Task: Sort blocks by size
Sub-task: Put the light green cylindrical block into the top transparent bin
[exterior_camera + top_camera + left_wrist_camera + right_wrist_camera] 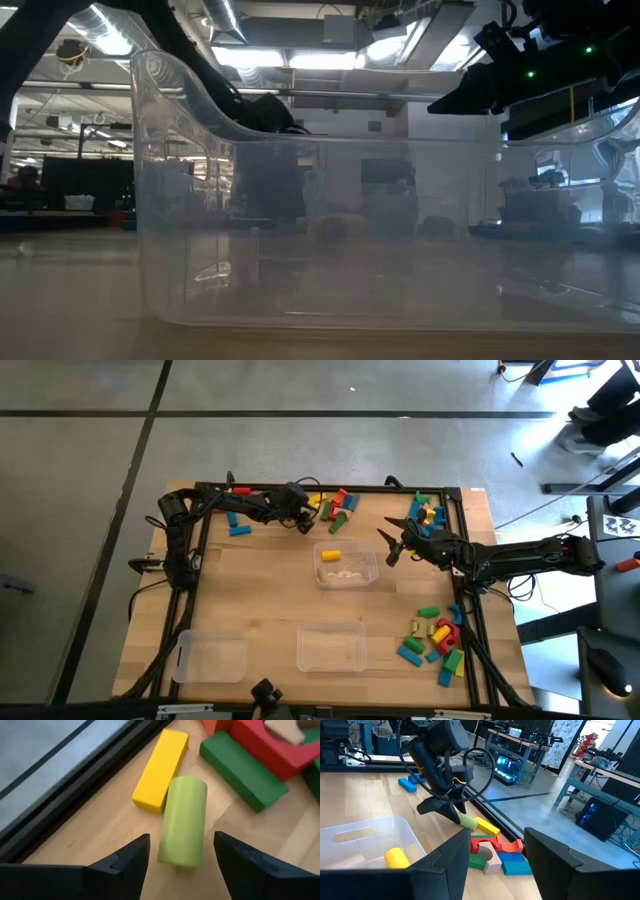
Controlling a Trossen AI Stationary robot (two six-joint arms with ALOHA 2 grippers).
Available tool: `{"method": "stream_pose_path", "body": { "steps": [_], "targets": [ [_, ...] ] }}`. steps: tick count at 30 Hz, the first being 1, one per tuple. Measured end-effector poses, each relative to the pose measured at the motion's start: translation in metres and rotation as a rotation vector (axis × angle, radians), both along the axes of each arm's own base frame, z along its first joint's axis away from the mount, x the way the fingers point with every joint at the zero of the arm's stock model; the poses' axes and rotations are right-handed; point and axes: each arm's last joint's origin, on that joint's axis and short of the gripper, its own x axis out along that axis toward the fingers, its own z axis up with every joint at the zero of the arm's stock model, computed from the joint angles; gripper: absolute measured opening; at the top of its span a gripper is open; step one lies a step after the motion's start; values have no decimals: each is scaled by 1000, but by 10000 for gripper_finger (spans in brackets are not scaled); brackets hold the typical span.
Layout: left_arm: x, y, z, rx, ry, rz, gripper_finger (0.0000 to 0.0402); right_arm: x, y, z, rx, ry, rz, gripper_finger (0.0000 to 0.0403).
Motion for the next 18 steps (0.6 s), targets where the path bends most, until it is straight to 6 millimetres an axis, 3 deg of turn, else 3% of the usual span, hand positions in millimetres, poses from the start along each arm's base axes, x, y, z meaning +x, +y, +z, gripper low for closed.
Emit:
{"method": "stream_pose_path", "body": {
  "steps": [11, 18],
  "targets": [
    [-6, 4, -2, 10, 66, -34, 126, 0, 0, 0, 0, 0, 0, 186],
    [-5, 3, -1, 37, 87, -76, 120, 0, 0, 0, 0, 0, 0, 186]
  ]
}}
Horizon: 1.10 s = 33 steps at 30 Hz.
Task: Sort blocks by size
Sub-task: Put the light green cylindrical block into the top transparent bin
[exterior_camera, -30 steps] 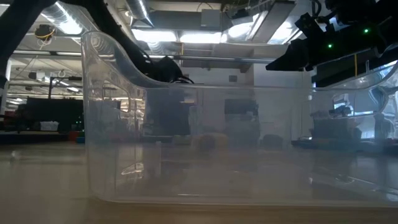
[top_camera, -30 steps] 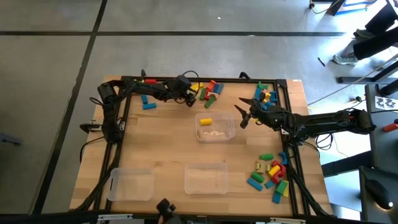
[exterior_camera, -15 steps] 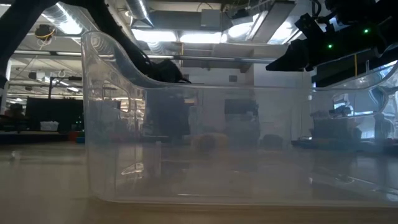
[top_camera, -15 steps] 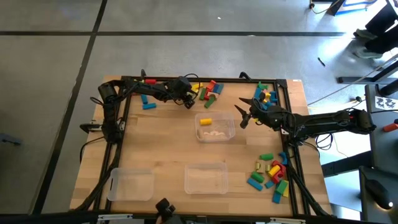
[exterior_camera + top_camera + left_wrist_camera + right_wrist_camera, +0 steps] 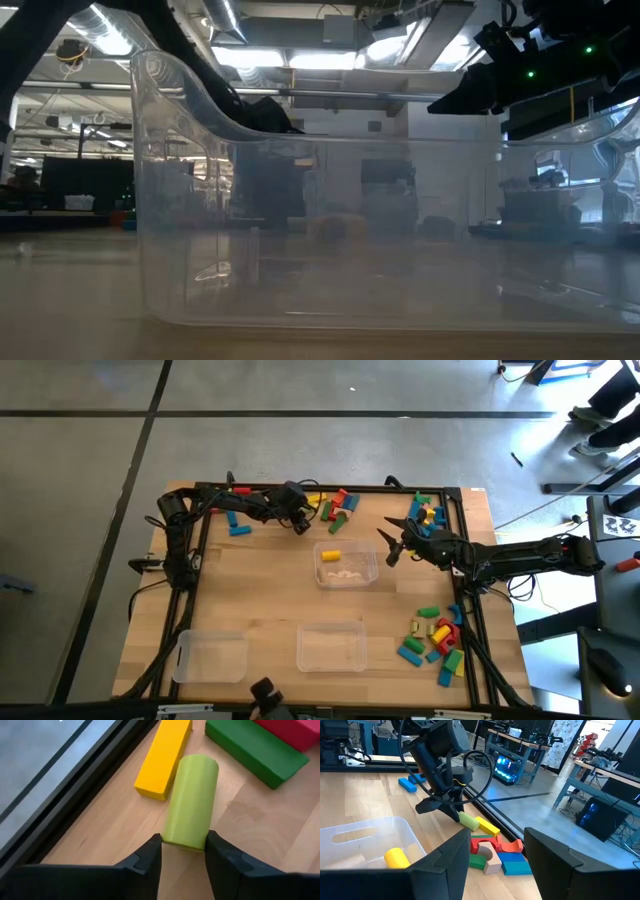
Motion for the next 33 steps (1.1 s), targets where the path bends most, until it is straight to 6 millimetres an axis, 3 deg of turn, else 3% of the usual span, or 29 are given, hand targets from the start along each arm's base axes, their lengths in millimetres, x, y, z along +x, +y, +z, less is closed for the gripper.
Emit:
{"method": "stream_pose_path", "body": {
  "steps": [7, 21, 33],
  "targets": [
    [3, -12, 16, 8, -16, -31, 120, 0, 0, 0, 0, 1, 0, 186],
    [11, -74, 89, 55, -192, -158, 126, 0, 0, 0, 0, 2, 0, 186],
    [27, -131, 94, 45, -211, -332, 127, 0, 0, 0, 0, 2, 0, 186]
  ]
}}
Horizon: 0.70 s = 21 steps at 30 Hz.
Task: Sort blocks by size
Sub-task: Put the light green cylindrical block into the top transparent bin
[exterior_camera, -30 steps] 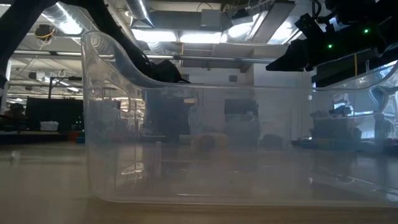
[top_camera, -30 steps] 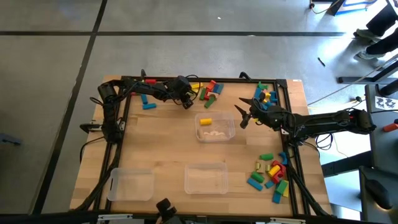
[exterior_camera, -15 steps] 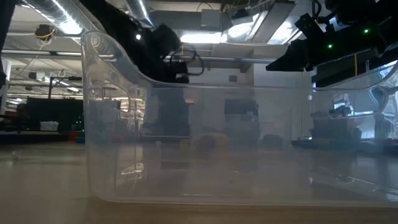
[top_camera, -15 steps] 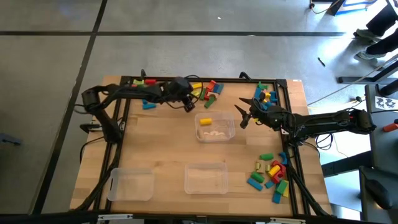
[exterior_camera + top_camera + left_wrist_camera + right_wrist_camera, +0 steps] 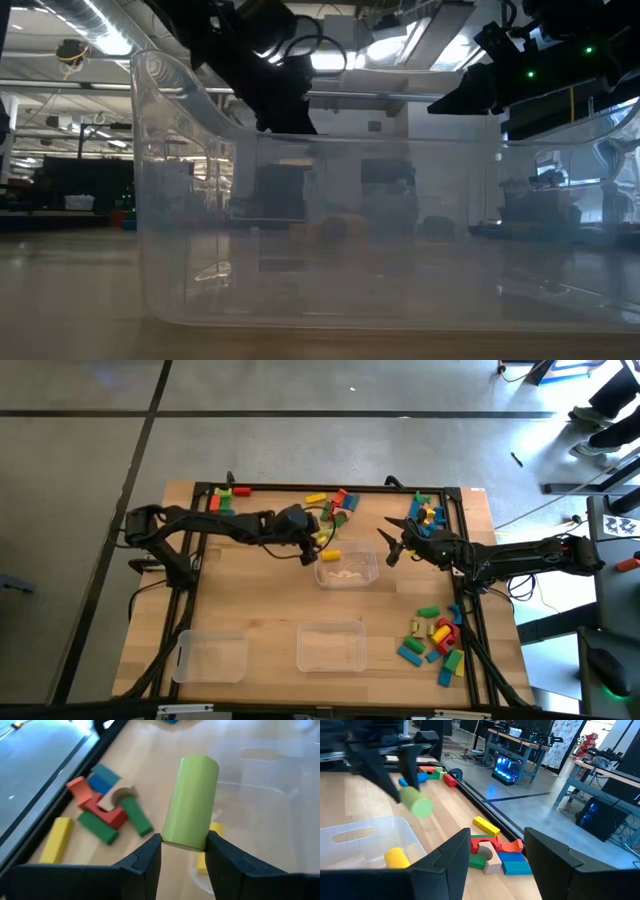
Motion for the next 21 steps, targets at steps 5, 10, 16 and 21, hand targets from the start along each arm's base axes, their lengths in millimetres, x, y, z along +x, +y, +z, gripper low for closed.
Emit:
{"method": "stream_pose_path", "body": {
  "steps": [5, 10, 16, 21],
  "targets": [
    [4, -17, 0, 0, -1, -52, 127, 0, 0, 0, 0, 0, 0, 186],
    [6, -30, 0, 1, -4, -90, 127, 0, 0, 0, 0, 0, 0, 186],
    [7, -38, 1, 2, -7, -115, 127, 0, 0, 0, 0, -1, -1, 186],
    [7, -41, 1, 8, -6, -128, 128, 0, 0, 0, 0, -1, 0, 186]
  ]
}}
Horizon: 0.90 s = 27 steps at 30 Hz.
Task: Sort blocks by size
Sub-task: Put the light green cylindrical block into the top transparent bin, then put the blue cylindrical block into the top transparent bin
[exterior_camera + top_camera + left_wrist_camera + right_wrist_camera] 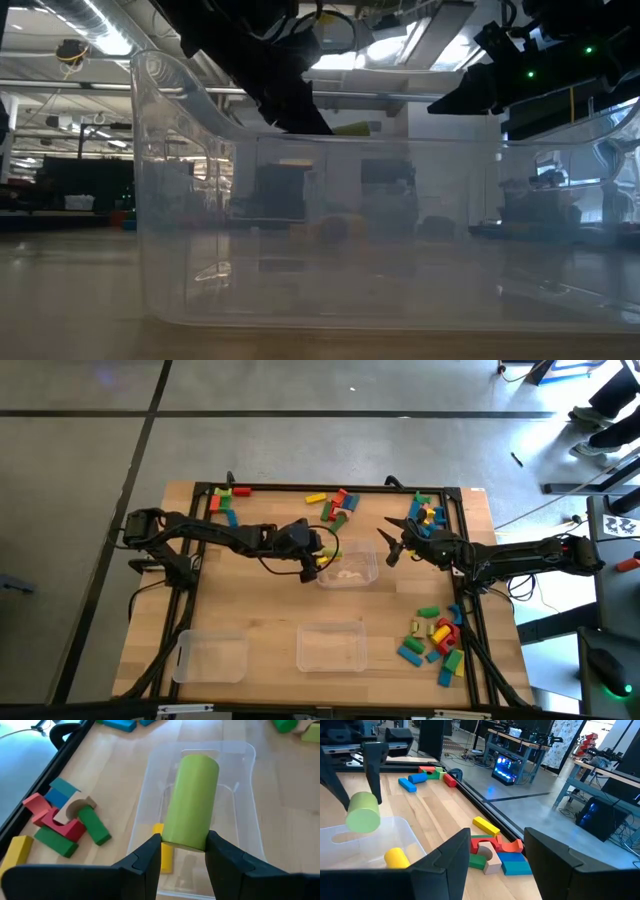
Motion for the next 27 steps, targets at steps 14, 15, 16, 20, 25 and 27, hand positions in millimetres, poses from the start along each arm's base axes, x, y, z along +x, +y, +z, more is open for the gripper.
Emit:
{"method": "stream_pose_path", "body": {
  "steps": [14, 15, 16, 20, 25, 27],
  "targets": [
    [0, 0, -1, 17, 12, -13, 128, 0, 0, 0, 0, 0, 0, 186],
    [0, 0, -1, 16, 13, -14, 128, 0, 0, 0, 0, 0, 0, 186],
    [0, 0, -1, 16, 13, -13, 129, 0, 0, 0, 0, 0, 0, 186],
    [0, 0, -1, 7, 10, -6, 166, 0, 0, 0, 0, 0, 0, 186],
    [0, 0, -1, -3, 7, 2, 228, 0, 0, 0, 0, 0, 0, 186],
    [0, 0, -1, -4, 7, 2, 241, 0, 0, 0, 0, 0, 0, 186]
  ]
}}
